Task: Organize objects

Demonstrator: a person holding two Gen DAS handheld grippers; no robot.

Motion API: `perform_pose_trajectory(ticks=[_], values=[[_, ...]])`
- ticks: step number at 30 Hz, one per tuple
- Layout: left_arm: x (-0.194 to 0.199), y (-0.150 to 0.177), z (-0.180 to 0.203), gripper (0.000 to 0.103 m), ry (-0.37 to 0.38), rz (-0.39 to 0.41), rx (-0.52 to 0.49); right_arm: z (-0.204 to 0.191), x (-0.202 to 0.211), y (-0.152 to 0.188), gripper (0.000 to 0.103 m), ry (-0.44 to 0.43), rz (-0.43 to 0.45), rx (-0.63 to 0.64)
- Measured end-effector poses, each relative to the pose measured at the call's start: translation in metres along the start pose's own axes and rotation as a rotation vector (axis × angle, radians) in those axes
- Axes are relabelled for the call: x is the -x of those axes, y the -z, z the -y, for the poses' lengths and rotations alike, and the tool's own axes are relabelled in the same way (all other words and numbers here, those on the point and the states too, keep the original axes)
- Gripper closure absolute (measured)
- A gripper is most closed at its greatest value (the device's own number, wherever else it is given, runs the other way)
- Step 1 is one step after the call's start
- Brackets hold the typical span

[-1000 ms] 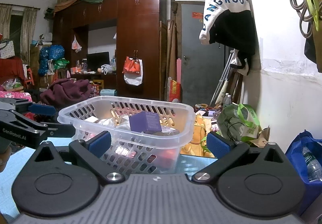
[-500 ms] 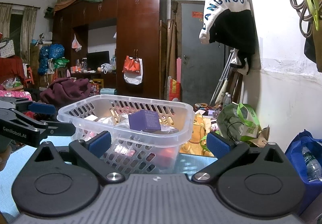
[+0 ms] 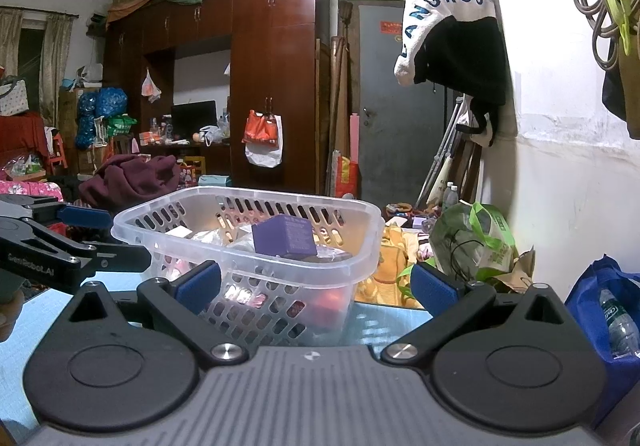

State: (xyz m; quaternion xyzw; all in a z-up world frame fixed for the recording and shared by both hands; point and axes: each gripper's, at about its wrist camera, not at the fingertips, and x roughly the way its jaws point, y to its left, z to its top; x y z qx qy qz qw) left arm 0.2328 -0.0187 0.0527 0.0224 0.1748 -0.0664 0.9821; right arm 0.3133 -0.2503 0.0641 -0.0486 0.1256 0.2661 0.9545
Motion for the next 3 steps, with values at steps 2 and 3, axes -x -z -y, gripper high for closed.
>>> perform_pose_trajectory(ticks=[2, 3], values=[[0.0007, 0.0003, 0.0008, 0.0, 0.007, 0.006, -0.002, -0.0003, 0.0001, 0.001, 0.0, 0.0, -0.002, -0.001], [0.0006, 0.0002, 0.0016, 0.0, 0.009, 0.008, -0.001, -0.0005, 0.0005, 0.0011, 0.0, 0.0, -0.002, -0.001]])
